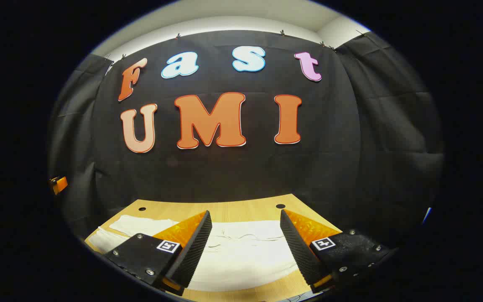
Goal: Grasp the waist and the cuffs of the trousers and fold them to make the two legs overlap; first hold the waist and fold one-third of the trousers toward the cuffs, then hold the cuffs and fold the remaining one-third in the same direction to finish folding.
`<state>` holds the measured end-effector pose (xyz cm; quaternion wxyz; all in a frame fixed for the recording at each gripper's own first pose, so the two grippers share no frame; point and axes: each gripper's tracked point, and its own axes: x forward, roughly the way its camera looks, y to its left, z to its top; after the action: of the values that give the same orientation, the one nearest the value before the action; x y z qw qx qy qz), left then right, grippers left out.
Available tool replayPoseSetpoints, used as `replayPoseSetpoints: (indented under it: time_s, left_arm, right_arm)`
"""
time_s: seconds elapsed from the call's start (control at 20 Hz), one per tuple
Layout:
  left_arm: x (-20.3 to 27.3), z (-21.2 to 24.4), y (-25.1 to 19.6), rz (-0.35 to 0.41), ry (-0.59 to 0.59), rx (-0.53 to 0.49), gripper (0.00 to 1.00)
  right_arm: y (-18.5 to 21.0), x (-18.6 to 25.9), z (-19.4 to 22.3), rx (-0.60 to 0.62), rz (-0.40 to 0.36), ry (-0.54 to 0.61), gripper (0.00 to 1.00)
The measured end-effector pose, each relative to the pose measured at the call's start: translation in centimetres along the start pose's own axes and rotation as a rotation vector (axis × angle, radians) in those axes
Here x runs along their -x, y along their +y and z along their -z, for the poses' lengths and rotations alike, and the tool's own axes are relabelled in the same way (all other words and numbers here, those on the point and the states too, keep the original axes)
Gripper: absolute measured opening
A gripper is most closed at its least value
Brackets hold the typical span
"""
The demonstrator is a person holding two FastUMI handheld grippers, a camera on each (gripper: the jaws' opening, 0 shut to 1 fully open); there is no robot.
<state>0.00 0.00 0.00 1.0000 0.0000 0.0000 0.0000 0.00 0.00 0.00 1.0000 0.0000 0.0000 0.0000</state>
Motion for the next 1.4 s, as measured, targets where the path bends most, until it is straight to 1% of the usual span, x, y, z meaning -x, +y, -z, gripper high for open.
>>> replayPoseSetpoints:
  time_s: [0.05,0.1,0.25,0.3,0.35,0.4,0.45,0.5,0.55,0.65,0.7,0.8,0.85,0.9,1.0,1.05,1.15,1.2,1.25,1.35,1.4]
  left_arm:
    - [-0.4,-0.7,-0.6,0.002,-0.019,0.016,0.99]
    - [-0.8,-1.2,-0.9,-0.004,-0.03,0.043,0.96]
    - [-1.5,-0.5,-2.0,-0.004,0.005,0.137,0.98]
    - [-1.7,-0.1,-1.9,-0.02,0.014,0.141,0.98]
    - [-2.2,0.3,-1.9,-0.036,0.014,0.119,0.98]
    - [-2.3,0.2,-2.0,-0.048,0.006,0.078,0.98]
    - [-2.5,-0.3,-2.5,-0.053,-0.008,0.041,0.98]
    - [-2.9,-0.7,-3.0,-0.053,-0.022,0.021,0.98]
    - [-3.4,-0.9,-3.7,-0.054,-0.025,0.014,1.0]
    - [-3.6,-0.2,-4.2,-0.059,0.001,-0.007,0.96]
    - [-3.7,0.1,-4.6,-0.044,0.018,-0.009,0.98]
    - [-4.2,0.2,-5.1,-0.02,0.026,-0.001,0.98]
    - [-4.6,0.1,-5.0,-0.015,0.027,-0.007,0.96]
    - [-5.1,0.0,-5.0,-0.006,0.029,-0.019,0.98]
    - [-6.0,-0.3,-5.4,0.015,0.023,-0.034,0.98]
    - [-6.6,-0.4,-5.5,0.025,0.021,-0.039,0.96]
    - [-7.6,-0.2,-5.8,0.039,0.025,-0.051,0.96]
    - [-8.0,-0.1,-5.9,0.047,0.026,-0.051,0.98]
    - [-8.3,0.1,-6.2,0.055,0.025,-0.049,0.98]
    - [-9.0,0.2,-6.6,0.064,0.027,-0.052,0.98]
    - [-9.2,0.3,-6.9,0.072,0.027,-0.056,0.98]
  right_arm:
    - [-0.3,-0.4,0.0,-0.014,-0.006,0.006,0.99]
    - [-0.8,-1.0,0.0,-0.025,-0.005,0.01,0.98]
    - [-2.0,-2.7,0.4,-0.018,-0.007,0.037,0.98]
    - [-2.3,-3.3,0.7,-0.008,-0.011,0.056,0.98]
    - [-2.5,-3.8,1.0,0.003,-0.019,0.065,1.0]
    - [-2.9,-4.0,1.0,0.01,-0.018,0.065,0.98]
    - [-3.1,-4.4,0.9,0.011,-0.019,0.062,0.99]
    - [-3.3,-4.7,0.9,0.005,-0.025,0.059,0.98]
    - [-3.2,-5.1,0.9,-0.005,-0.039,0.065,0.99]
    - [-3.0,-5.9,1.3,-0.02,-0.053,0.088,0.98]
    - [-3.0,-6.3,1.6,-0.032,-0.057,0.101,0.99]
    - [-2.7,-7.0,1.9,-0.066,-0.062,0.118,0.98]
    - [-2.7,-7.3,2.1,-0.082,-0.055,0.13,0.99]
    - [-2.5,-7.4,2.5,-0.095,-0.055,0.143,0.98]
    - [-2.0,-7.7,3.2,-0.093,-0.056,0.166,0.98]
    - [-2.0,-7.8,3.5,-0.085,-0.049,0.171,0.98]
    - [-1.8,-7.7,3.8,-0.079,-0.042,0.184,0.98]
    - [-1.8,-7.6,4.2,-0.081,-0.044,0.195,0.98]
    - [-1.8,-7.5,4.5,-0.086,-0.042,0.205,0.98]
    - [-1.5,-7.5,5.1,-0.138,-0.054,0.23,0.98]
    - [-1.7,-7.7,5.6,-0.176,-0.047,0.249,0.98]
